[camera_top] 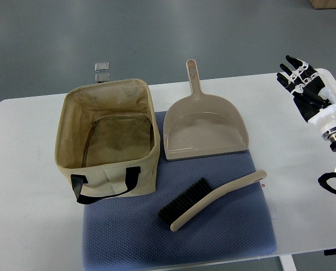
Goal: Put pink broom in yellow bag with right hand
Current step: 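Move the right hand over the dustpan down toward the brush handle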
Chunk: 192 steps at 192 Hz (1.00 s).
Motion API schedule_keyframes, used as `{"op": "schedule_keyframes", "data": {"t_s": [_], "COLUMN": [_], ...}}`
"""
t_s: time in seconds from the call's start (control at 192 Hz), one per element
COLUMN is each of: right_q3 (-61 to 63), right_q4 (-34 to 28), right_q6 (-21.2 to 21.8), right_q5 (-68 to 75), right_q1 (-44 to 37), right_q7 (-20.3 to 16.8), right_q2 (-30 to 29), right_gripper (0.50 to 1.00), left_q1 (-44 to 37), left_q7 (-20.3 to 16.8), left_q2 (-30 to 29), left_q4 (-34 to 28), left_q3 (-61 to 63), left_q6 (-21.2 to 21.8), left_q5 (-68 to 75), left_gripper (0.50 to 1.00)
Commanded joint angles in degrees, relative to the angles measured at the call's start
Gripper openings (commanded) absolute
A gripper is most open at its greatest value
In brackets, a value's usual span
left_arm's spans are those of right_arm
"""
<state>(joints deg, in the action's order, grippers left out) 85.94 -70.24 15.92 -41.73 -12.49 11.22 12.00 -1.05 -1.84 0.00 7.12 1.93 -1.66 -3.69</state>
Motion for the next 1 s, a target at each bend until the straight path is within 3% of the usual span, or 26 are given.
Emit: {"op": "schedule_keyframes", "data": {"t_s": [0.0, 0.188, 0.339, 0.558, 0.735, 0.996], "right_q3": [-1.13, -9.74, -25.38, -36.37, -43.49, -50.26], "right_q4": [0.01, 0.01, -0.07, -0.6, -4.38, -9.13], "right_q6": [0.25, 3.42, 2.98, 4.03, 4.74, 4.3], "right_q5": [-0.2, -1.34, -1.69, -10.74, -22.51, -36.41], "right_q1": [-0.78, -3.42, -9.12, -15.37, -18.8, -22.05], "right_q7": [0.21, 3.63, 10.22, 12.42, 15.06, 15.32], "right_q2": [1.09, 8.04, 19.37, 27.46, 30.18, 30.1], "right_gripper": [0.921, 0.917, 0.915, 0.915, 0.915, 0.915], "left_q1": [0.0, 0.0, 0.0, 0.0, 0.0, 0.0], "left_q7": [-0.01, -0.01, -0.01, -0.01, -0.01, -0.01], "left_q2": [0.0, 0.0, 0.0, 0.0, 0.0, 0.0], "left_q4": [0.0, 0.0, 0.0, 0.0, 0.0, 0.0], "left_q3": [0.0, 0.0, 0.0, 0.0, 0.0, 0.0], "left_q6": [-0.01, -0.01, -0.01, -0.01, -0.01, -0.01], "left_q5": [0.0, 0.0, 0.0, 0.0, 0.0, 0.0], "left_gripper": [1.0, 1.0, 1.0, 1.0, 1.0, 1.0]}}
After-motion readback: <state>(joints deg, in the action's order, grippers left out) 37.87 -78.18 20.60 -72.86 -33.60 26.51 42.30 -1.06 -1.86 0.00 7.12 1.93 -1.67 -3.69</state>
